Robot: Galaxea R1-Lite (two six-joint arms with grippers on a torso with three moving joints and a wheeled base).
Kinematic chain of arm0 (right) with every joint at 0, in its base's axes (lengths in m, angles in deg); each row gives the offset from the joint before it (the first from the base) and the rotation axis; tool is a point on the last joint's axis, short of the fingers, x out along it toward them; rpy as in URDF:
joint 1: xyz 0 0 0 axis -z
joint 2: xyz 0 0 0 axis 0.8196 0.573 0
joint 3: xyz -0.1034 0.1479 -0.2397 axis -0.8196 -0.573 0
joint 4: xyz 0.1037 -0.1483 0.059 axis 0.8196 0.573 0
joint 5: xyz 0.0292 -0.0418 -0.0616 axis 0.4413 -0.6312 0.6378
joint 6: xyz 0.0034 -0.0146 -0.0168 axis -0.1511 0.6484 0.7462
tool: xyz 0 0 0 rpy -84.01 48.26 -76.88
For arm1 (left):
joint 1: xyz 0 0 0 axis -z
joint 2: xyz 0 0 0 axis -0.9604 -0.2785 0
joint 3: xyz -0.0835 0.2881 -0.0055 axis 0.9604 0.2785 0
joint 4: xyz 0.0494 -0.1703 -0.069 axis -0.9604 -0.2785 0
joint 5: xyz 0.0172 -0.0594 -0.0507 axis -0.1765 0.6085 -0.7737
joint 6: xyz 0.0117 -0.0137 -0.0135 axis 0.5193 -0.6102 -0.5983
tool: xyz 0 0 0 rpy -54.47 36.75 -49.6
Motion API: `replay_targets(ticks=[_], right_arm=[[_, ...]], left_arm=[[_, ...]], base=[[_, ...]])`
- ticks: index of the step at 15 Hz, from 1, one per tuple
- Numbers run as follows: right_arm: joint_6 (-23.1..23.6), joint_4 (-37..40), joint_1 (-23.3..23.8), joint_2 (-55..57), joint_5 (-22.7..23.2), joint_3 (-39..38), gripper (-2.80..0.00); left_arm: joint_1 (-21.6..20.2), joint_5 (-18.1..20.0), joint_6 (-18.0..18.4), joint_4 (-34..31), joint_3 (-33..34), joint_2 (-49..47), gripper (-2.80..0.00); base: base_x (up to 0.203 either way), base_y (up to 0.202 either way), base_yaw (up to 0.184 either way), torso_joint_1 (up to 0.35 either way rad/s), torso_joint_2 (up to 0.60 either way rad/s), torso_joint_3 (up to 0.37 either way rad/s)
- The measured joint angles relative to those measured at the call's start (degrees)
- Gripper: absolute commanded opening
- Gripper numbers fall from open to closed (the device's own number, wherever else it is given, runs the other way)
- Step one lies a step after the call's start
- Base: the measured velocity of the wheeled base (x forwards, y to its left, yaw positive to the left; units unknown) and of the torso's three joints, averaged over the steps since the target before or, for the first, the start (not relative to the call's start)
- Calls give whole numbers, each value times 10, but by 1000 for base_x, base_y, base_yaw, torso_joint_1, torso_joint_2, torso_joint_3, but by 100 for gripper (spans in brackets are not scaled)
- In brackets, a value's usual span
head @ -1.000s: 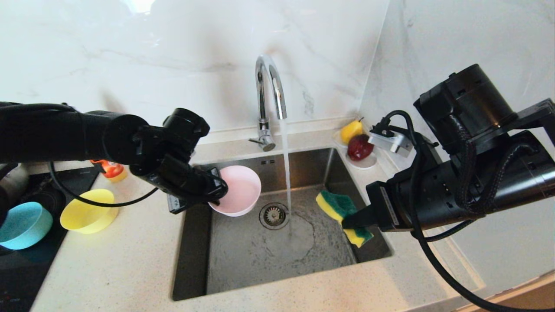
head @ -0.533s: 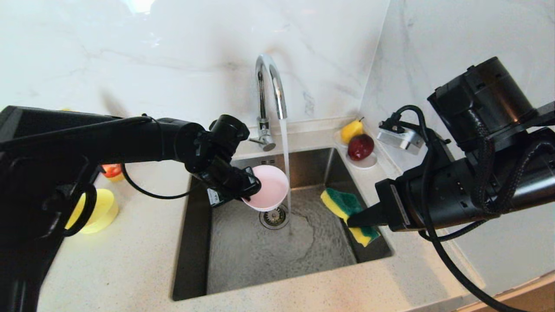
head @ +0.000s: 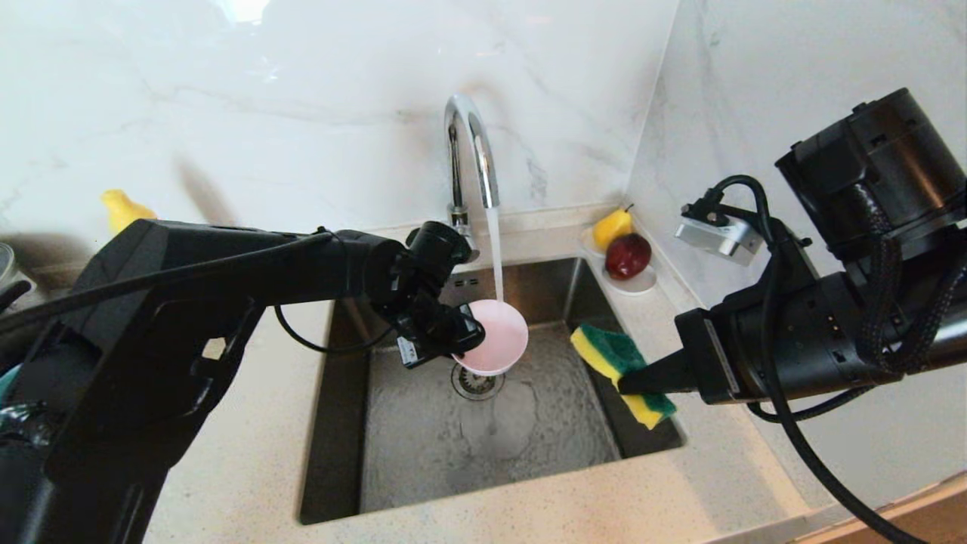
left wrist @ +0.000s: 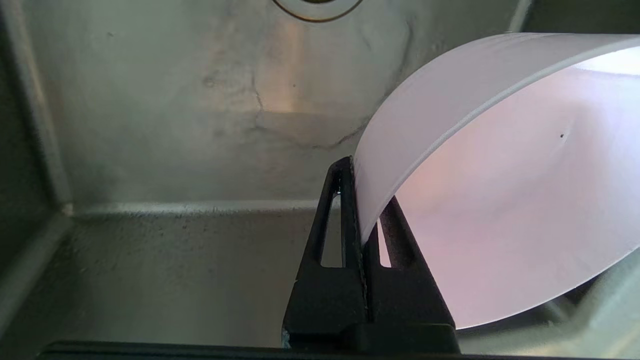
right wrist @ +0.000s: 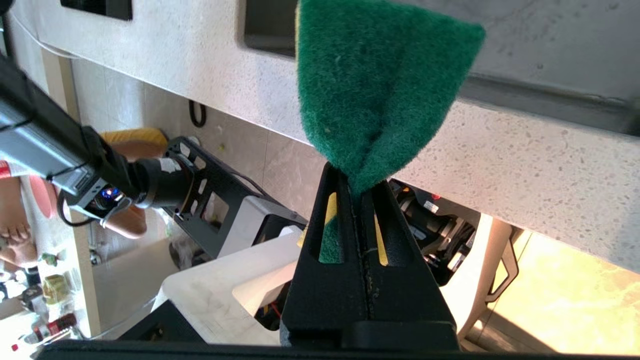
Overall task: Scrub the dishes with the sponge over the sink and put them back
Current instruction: Wash the bowl
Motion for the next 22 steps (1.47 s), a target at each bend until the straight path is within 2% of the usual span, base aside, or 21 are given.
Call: replay_targets(ticks=[4,10,19,22], right_arm=[[0,0,4,0,0,0,-280],[-1,0,5,-1,0,-1,-280],[-2,-1,7,1,1,-1,-280],[-2,-1,8,2,1,-11,-280]], left_arm=[[0,0,-26,27,0,-16,-280],[0,0,-31,23,0,-21,-280],[1,1,-30,-23,1,-15,-280],[2,1,-30,-57,5,-9,-280]], base=[[0,0,0,0,0,0],[0,0,0,0,0,0],[0,0,0,0,0,0],[0,0,0,0,0,0]])
